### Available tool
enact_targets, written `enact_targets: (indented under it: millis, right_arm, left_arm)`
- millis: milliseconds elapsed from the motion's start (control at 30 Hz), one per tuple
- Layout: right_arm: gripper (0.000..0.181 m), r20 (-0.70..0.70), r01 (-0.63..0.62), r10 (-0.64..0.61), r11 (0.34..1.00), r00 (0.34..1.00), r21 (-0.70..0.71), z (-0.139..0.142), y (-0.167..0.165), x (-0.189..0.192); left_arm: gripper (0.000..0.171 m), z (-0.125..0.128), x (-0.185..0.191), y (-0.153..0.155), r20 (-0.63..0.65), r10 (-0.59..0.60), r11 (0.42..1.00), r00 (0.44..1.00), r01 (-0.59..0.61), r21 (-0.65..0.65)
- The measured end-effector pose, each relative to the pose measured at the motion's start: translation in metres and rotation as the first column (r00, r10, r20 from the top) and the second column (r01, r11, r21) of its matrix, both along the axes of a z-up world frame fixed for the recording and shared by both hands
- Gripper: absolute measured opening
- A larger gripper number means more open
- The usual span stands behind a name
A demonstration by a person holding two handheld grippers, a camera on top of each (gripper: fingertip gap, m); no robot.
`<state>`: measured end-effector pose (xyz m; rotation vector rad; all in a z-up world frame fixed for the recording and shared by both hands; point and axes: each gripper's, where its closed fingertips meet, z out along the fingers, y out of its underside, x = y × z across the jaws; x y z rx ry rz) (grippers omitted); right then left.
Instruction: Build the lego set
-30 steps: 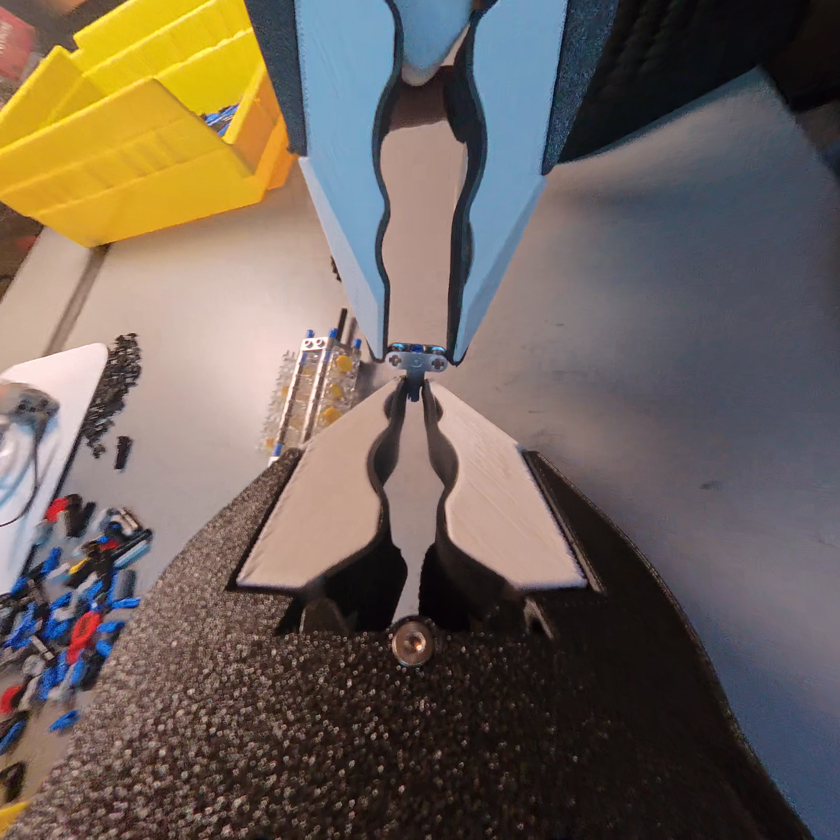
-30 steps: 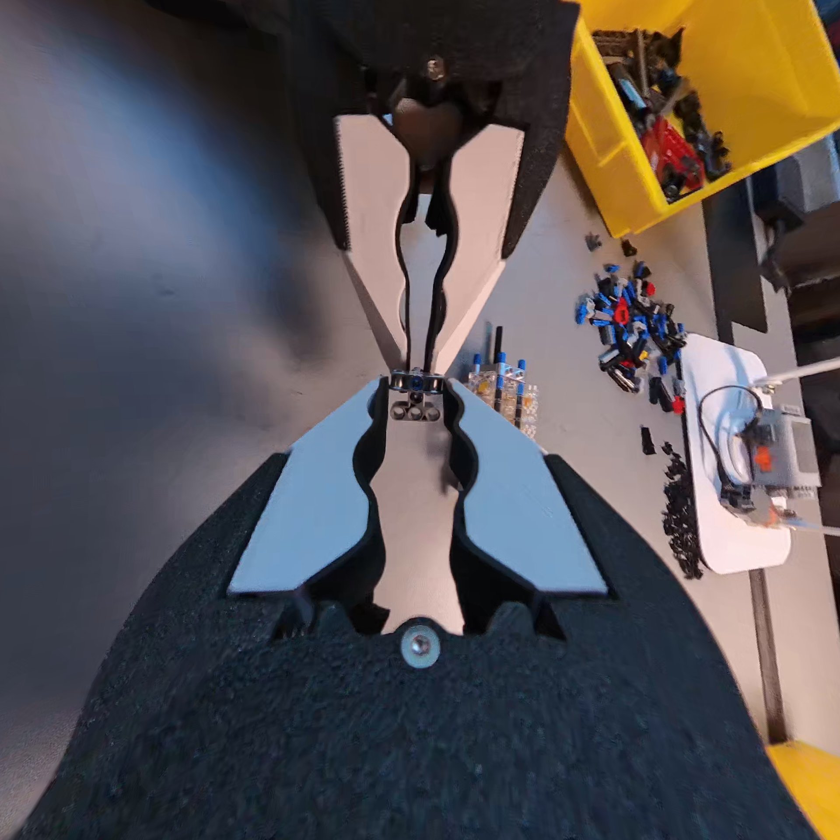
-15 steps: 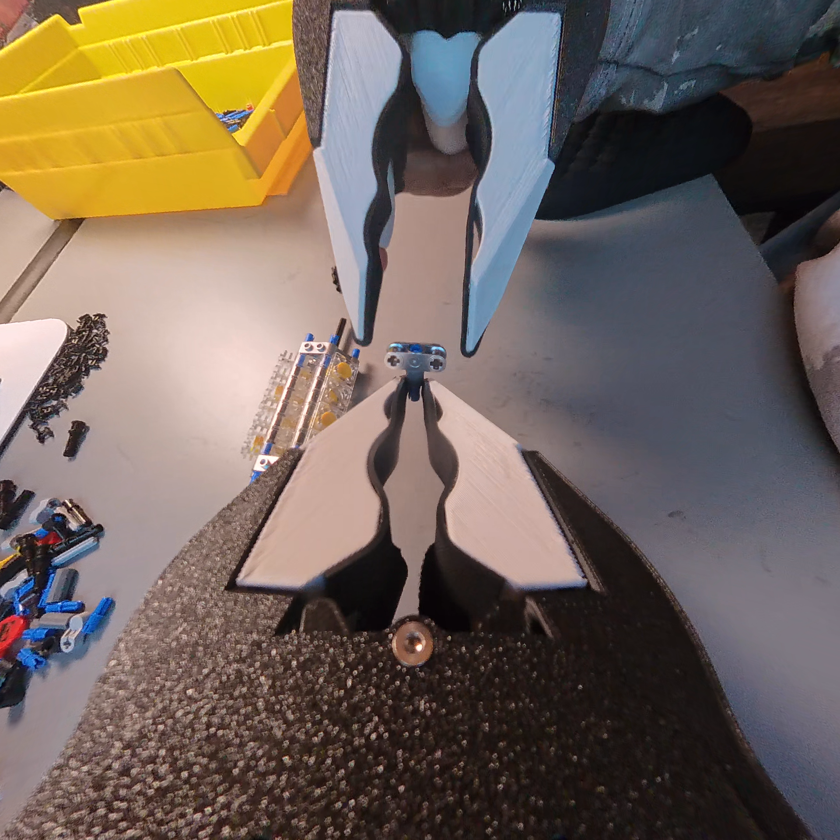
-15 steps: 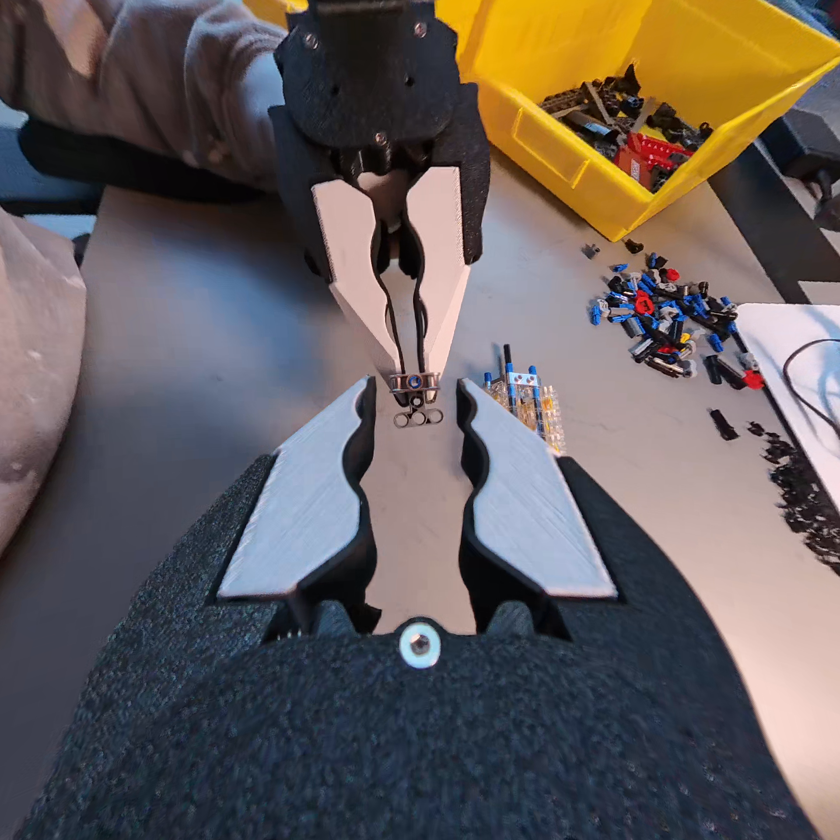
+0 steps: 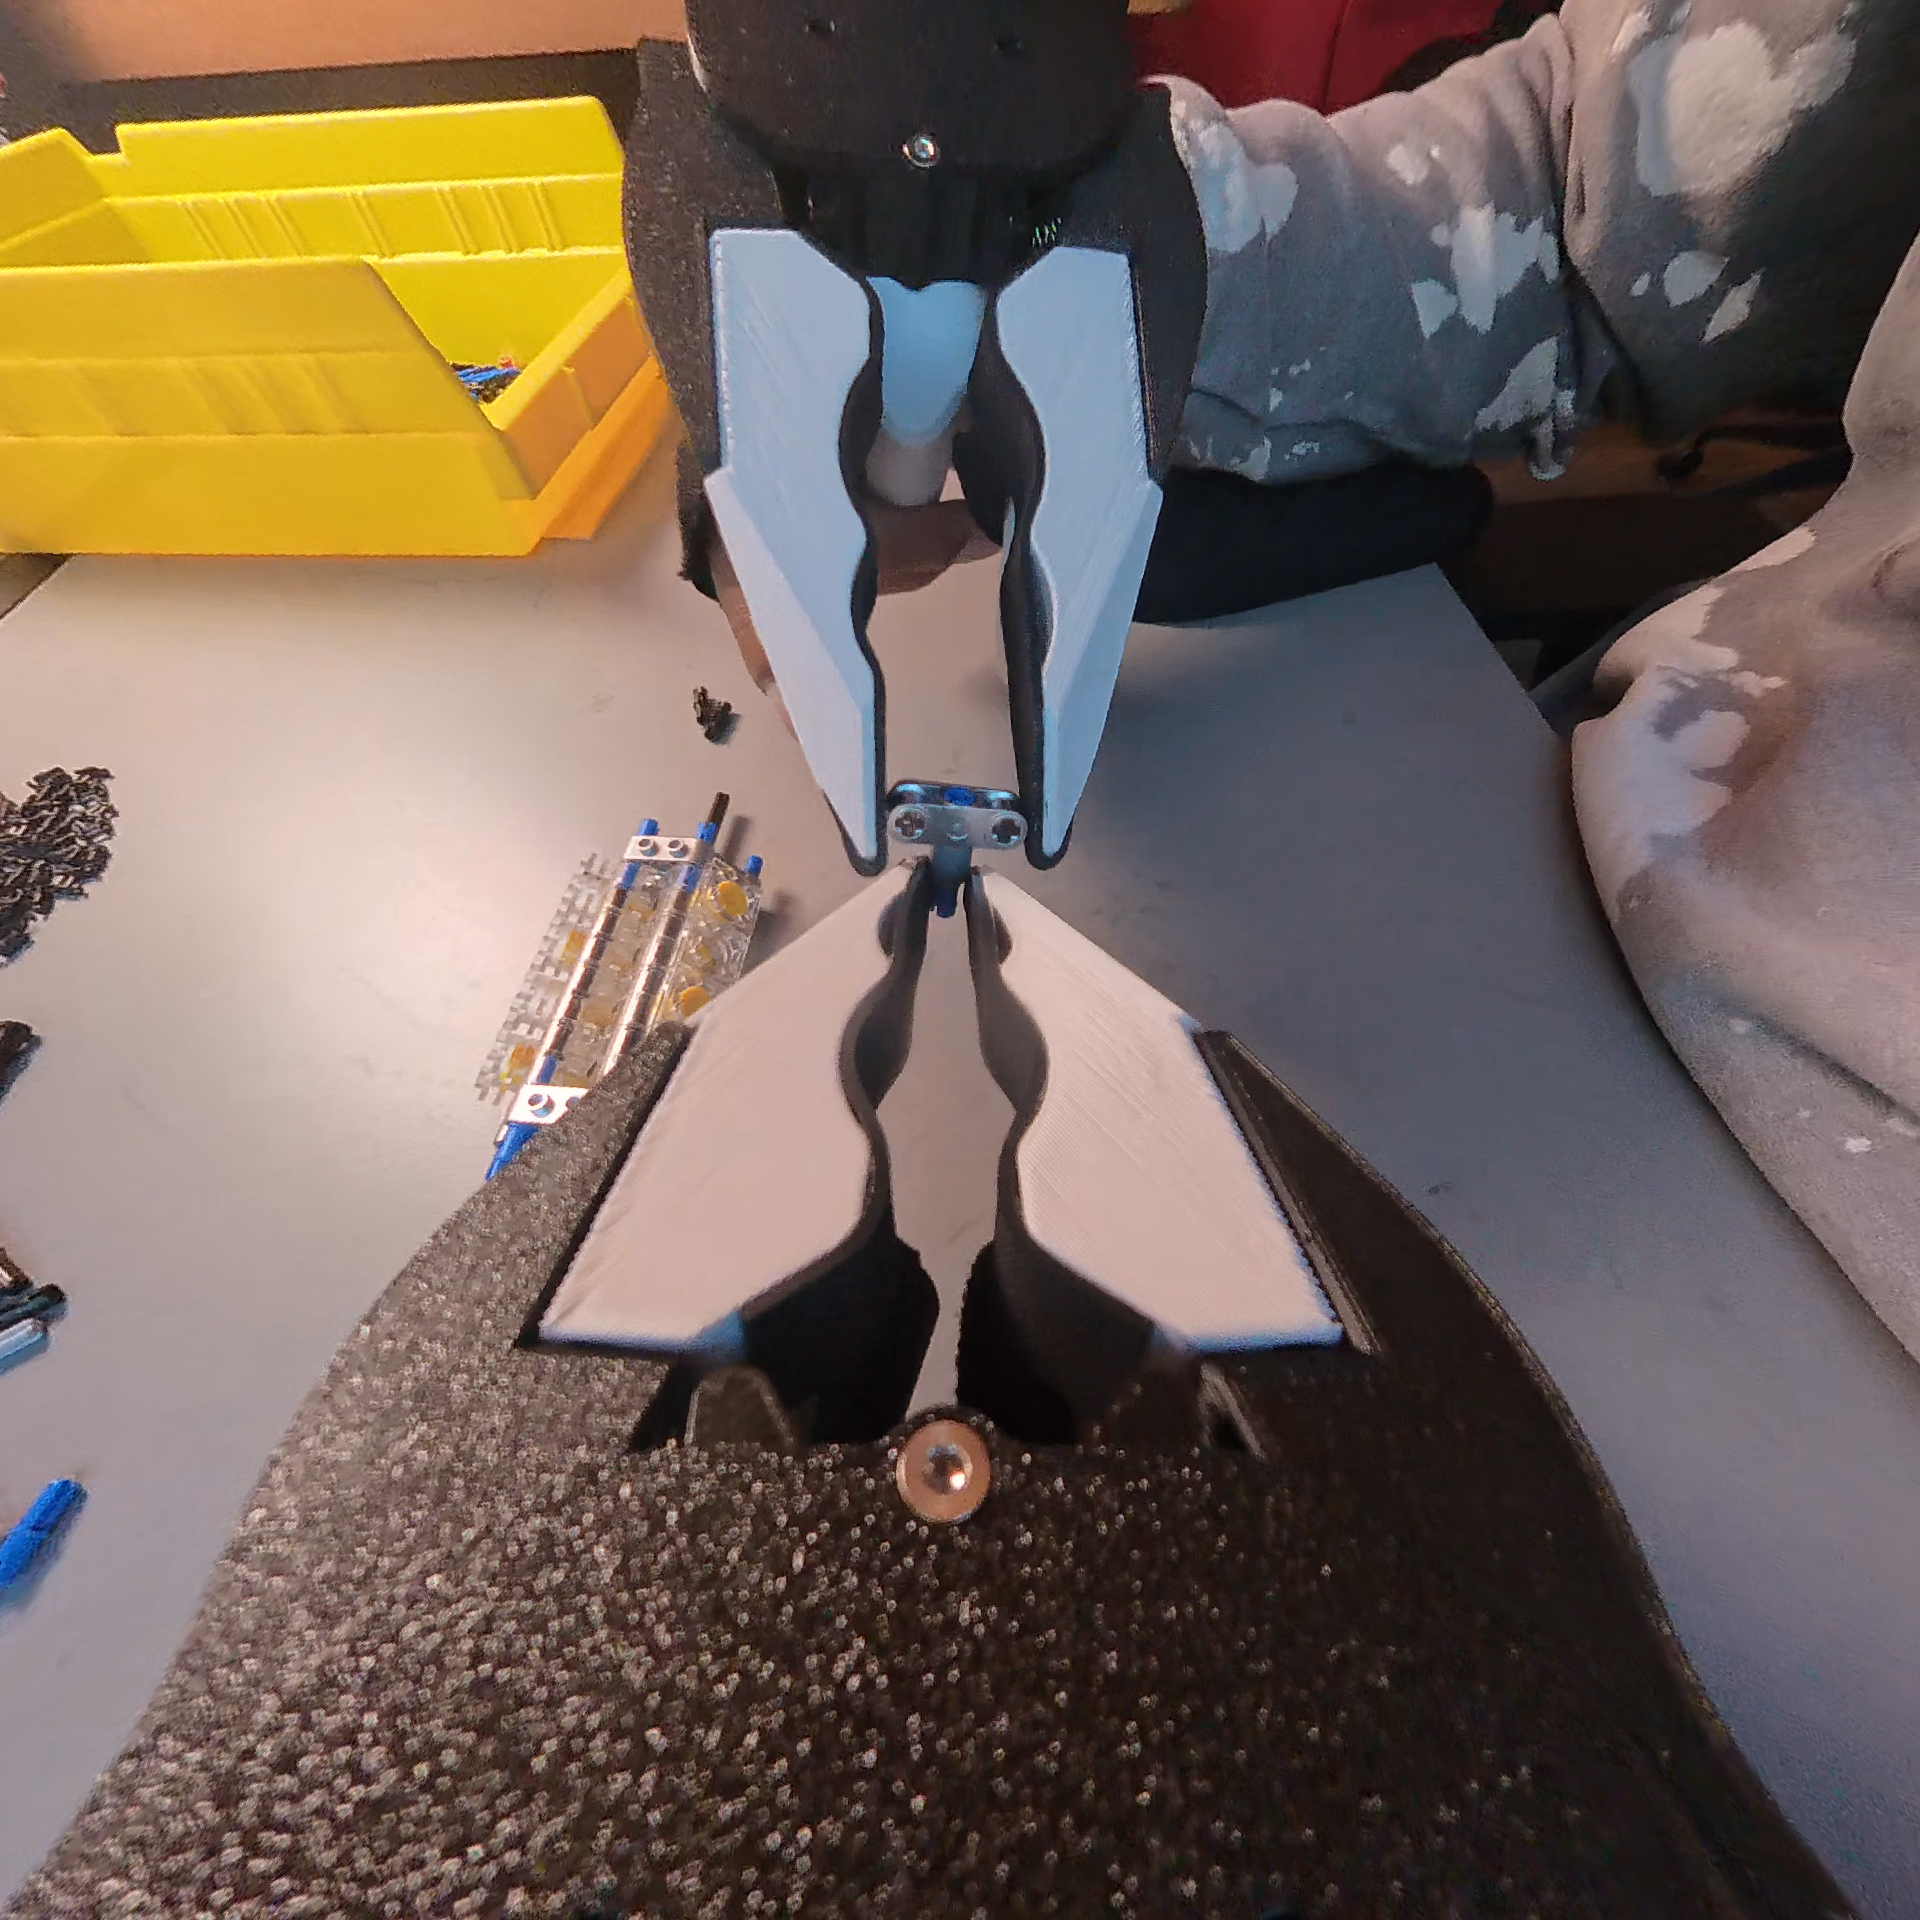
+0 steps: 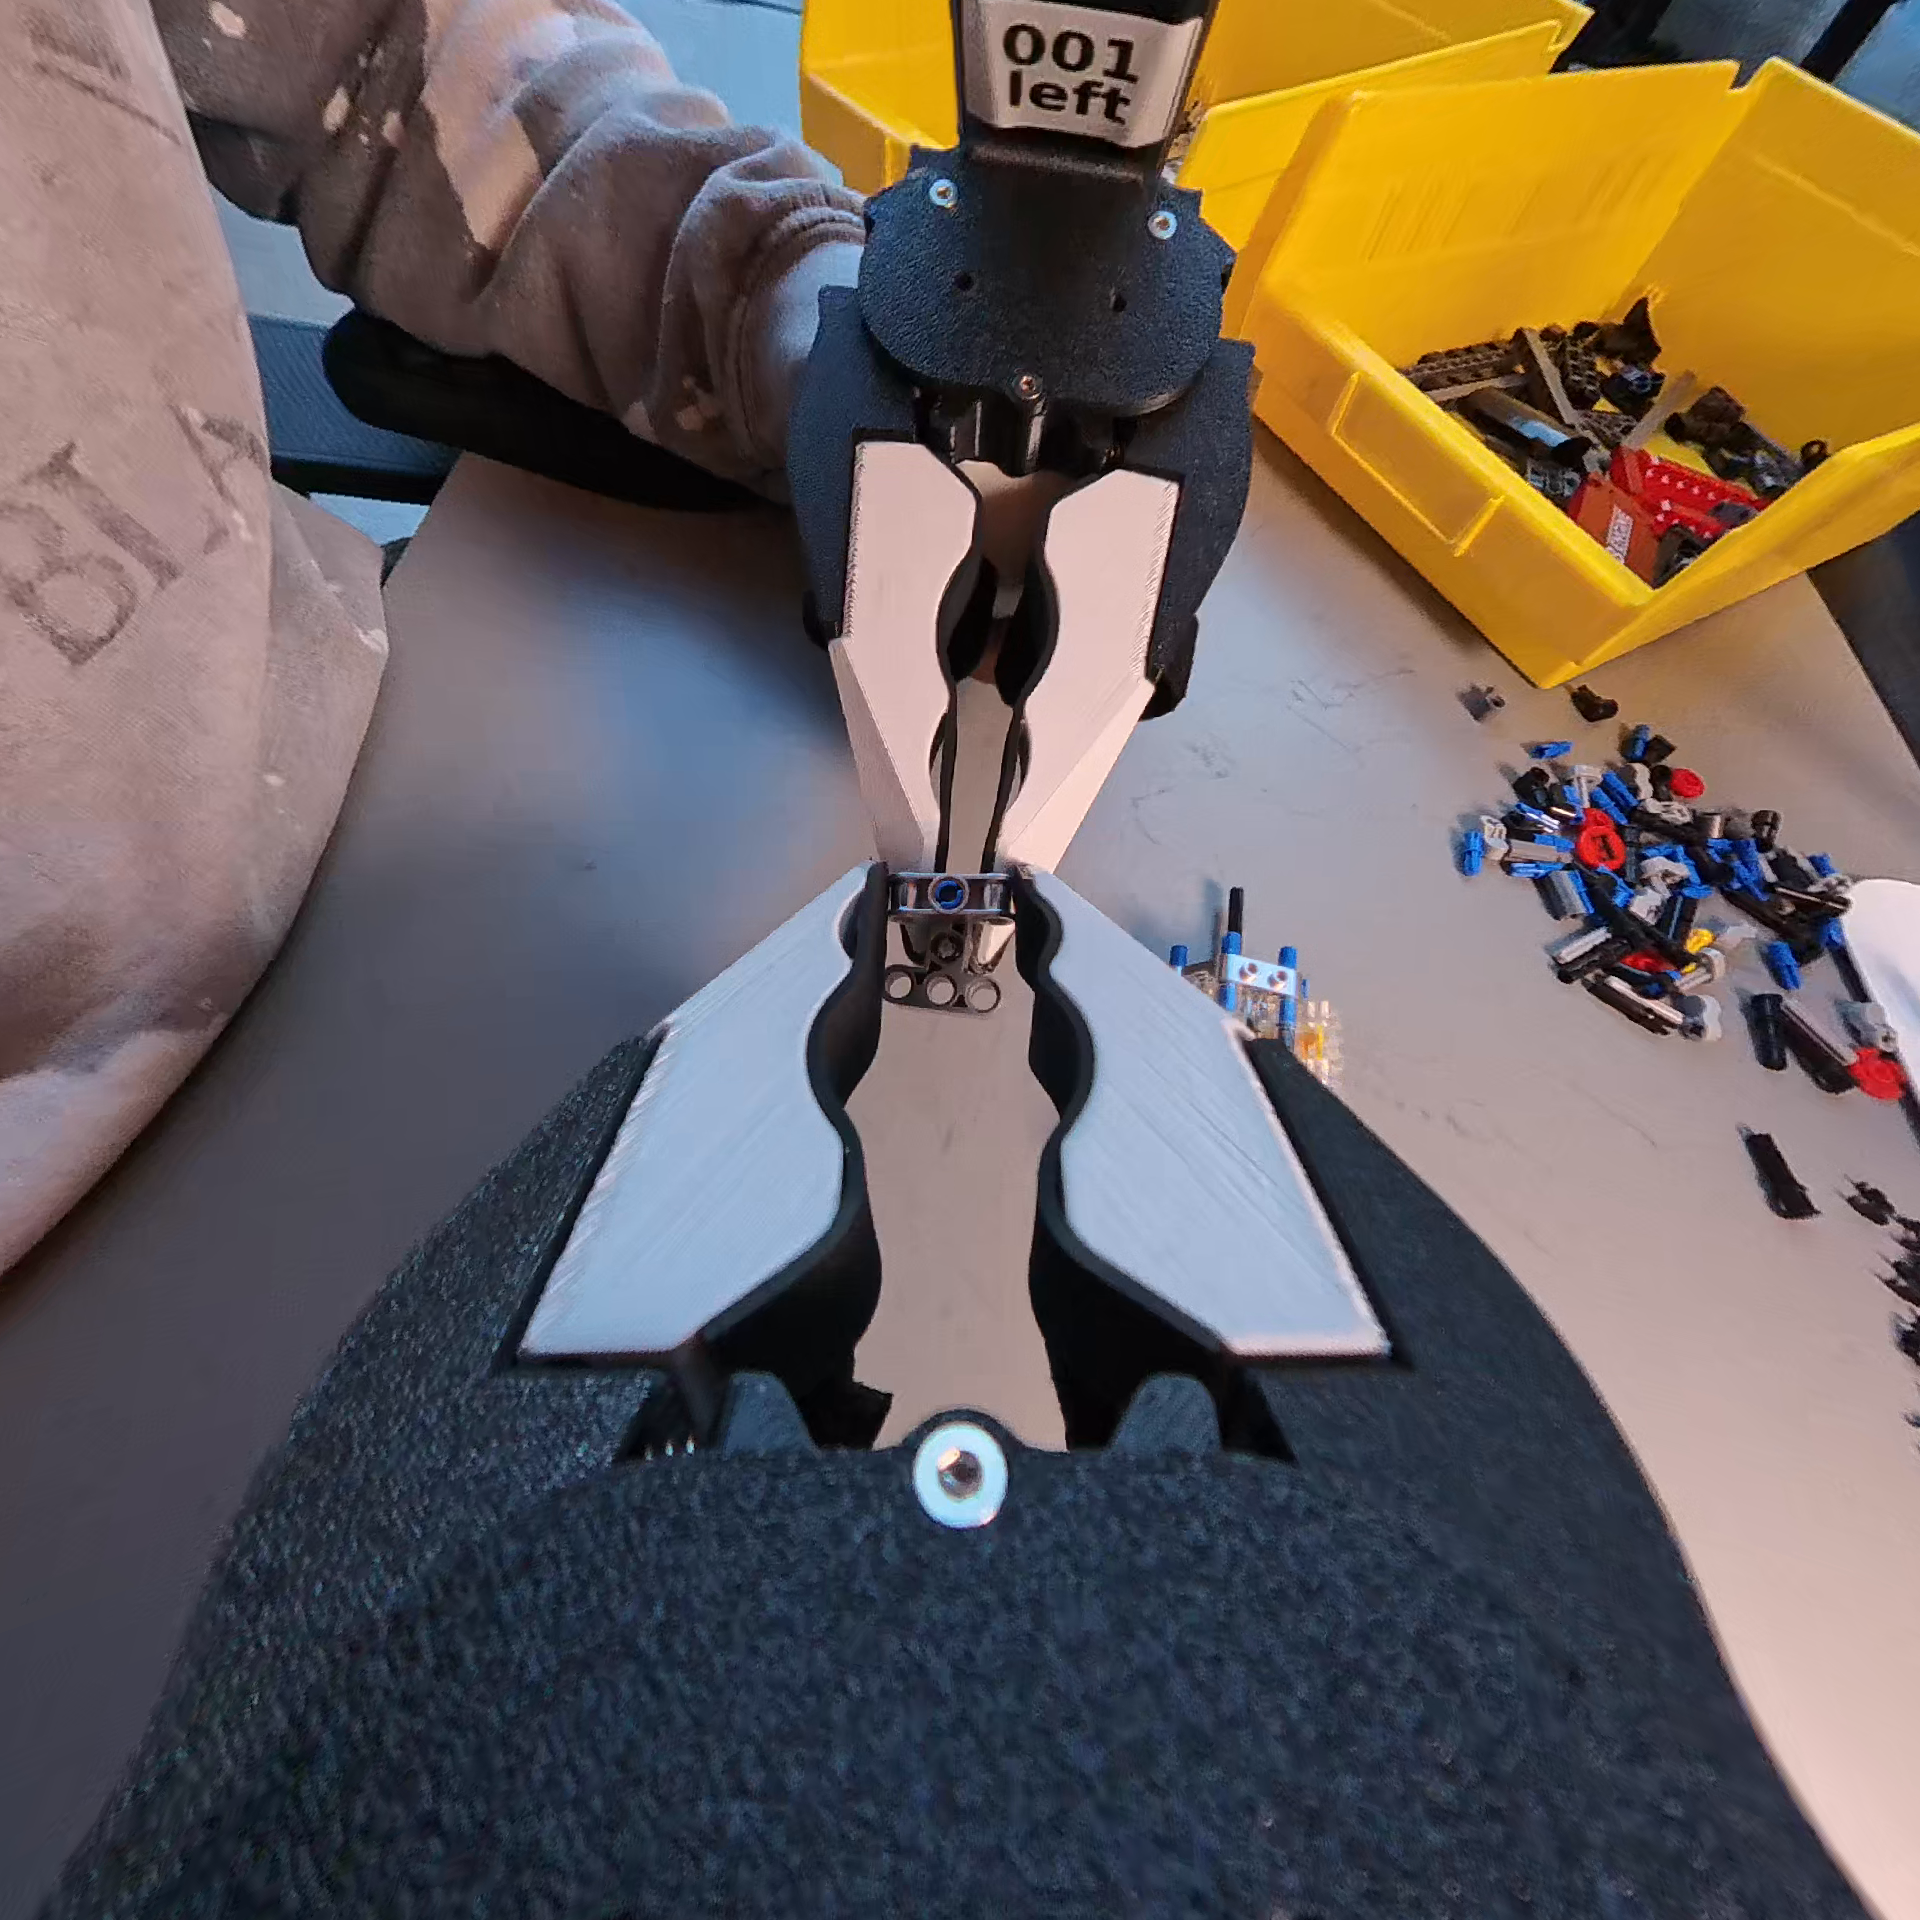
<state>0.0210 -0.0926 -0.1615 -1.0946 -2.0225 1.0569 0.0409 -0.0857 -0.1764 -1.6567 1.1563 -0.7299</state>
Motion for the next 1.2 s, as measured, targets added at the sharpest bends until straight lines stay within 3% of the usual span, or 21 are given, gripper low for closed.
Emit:
enact_targets:
  millis: [333,433,500,567,633,700,833,1200]
  right_arm:
    - [0.035,-0.197,0.092,-0.132,0.976,0.971,-0.200,0.032,0.020,0.001]
    - [0.036,-0.218,0.087,-0.137,0.971,0.966,-0.223,0.035,0.019,0.001]
    - [0.037,-0.254,0.084,-0.147,0.967,0.956,-0.242,0.041,0.018,-0.001]
    - [0.036,-0.337,0.072,-0.187,0.943,0.923,-0.325,0.061,0.019,-0.002]
    - [0.035,-0.401,0.060,-0.240,0.909,0.884,-0.412,0.082,0.023,-0.002]
    - [0.034,-0.426,0.089,-0.289,0.899,0.857,-0.429,0.091,0.030,-0.004]
    - [0.029,-0.420,0.165,-0.364,0.884,0.831,-0.438,0.092,0.040,-0.008]
    - [0.021,-0.390,0.177,-0.328,0.910,0.861,-0.374,0.072,0.033,-0.016]
  left_arm:
    - [0.005,0.026,-0.009,0.009,0.211,0.034,0.998,0.977,-0.024,-0.054]
    - [0.005,0.039,-0.011,0.010,0.344,0.046,0.990,0.938,0.003,-0.141]
    - [0.005,0.064,-0.015,0.012,0.545,0.076,0.967,0.835,0.072,-0.245]
    - [0.005,0.096,-0.029,0.015,0.759,0.124,0.930,0.639,0.191,-0.313]
    - [0.005,0.112,-0.045,0.020,0.867,0.179,0.895,0.465,0.288,-0.340]
    - [0.005,0.110,-0.050,0.026,0.880,0.229,0.875,0.416,0.308,-0.373]
    - [0.005,0.106,-0.046,0.027,0.885,0.239,0.859,0.400,0.338,-0.384]
    - [0.005,0.086,-0.024,0.019,0.822,0.181,0.827,0.540,0.369,-0.425]
